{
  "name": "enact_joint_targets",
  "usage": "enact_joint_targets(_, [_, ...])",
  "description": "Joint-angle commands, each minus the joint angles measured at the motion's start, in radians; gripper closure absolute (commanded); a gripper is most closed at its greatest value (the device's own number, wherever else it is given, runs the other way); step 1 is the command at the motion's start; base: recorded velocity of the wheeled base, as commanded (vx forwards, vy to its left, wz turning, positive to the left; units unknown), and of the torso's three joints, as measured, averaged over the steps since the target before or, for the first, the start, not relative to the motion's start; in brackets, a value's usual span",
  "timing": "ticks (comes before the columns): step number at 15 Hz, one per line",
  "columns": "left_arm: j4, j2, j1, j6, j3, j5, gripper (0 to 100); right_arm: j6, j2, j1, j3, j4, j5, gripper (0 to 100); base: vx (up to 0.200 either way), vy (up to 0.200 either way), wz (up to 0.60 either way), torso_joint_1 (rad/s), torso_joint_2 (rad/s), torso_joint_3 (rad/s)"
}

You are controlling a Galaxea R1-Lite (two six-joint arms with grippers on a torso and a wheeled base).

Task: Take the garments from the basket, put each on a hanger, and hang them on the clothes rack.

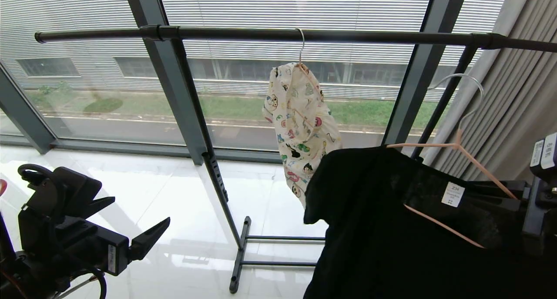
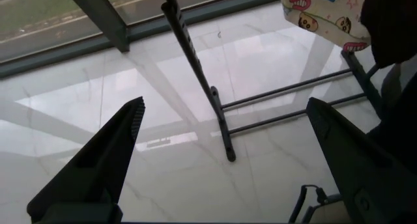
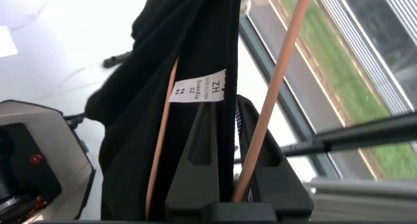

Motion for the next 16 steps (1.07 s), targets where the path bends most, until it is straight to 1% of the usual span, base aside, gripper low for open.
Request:
enact_joint_targets(1, [-0.001,-0.004,0.001,0.001,0.001,0.002,0,0.010,-0.032,-0.161,0.069,0.000,-0.007,100,0.000,0.000,0.00,0.000,0.00,0.000])
enact_joint_targets(2, [0.001,0.003,0.003,0.004,0.003,0.016,0,0.008,-0.034,-0.230,0.088,0.000,-0.018,100,0.000,0.000,0.00,0.000,0.00,0.000])
enact_joint_targets(3, [0.001,0.004,0.004,0.004,0.003,0.023,0,0.007,-0.034,-0.248,0.089,0.000,-0.026,100,0.000,0.000,0.00,0.000,0.00,0.000])
enact_joint_targets(4, [0.001,0.015,0.004,0.004,0.000,0.055,0,0.007,-0.031,-0.285,0.088,0.000,-0.079,100,0.000,0.000,0.00,0.000,0.00,0.000])
enact_joint_targets(5, [0.001,0.018,0.004,0.004,0.000,0.066,0,0.010,-0.026,-0.294,0.083,0.000,-0.119,100,0.000,0.000,0.00,0.000,0.00,0.000])
enact_joint_targets(7, [0.001,0.016,0.004,0.004,0.000,0.068,0,0.031,-0.009,-0.294,0.057,-0.009,-0.130,100,0.000,0.000,0.00,0.000,0.00,0.000])
enact_joint_targets(9, [-0.001,0.018,0.004,0.004,-0.002,0.068,0,0.050,0.035,-0.288,0.012,-0.067,-0.130,100,0.000,0.000,0.00,0.000,0.00,0.000])
enact_joint_targets(11, [-0.001,0.016,0.004,0.004,-0.003,0.068,0,0.082,0.099,-0.242,-0.084,-0.112,-0.133,100,0.000,0.000,0.00,0.000,0.00,0.000])
enact_joint_targets(12, [-0.001,0.012,0.001,0.002,-0.002,0.066,0,0.091,0.144,-0.217,-0.162,-0.112,-0.137,100,0.000,0.000,0.00,0.000,0.00,0.000])
enact_joint_targets(13, [-0.001,0.006,0.000,0.002,-0.002,0.065,0,0.093,0.175,-0.210,-0.213,-0.112,-0.139,100,0.000,0.000,0.00,0.000,0.00,0.000])
enact_joint_targets(15, [-0.001,0.003,-0.008,0.004,-0.002,0.063,0,0.093,0.230,-0.207,-0.304,-0.112,-0.139,100,0.200,0.000,0.00,0.000,0.00,0.002])
enact_joint_targets(16, [-0.001,0.003,-0.008,0.004,-0.002,0.063,0,0.093,0.248,-0.207,-0.331,-0.112,-0.139,100,0.200,0.000,0.00,-0.007,0.00,0.002])
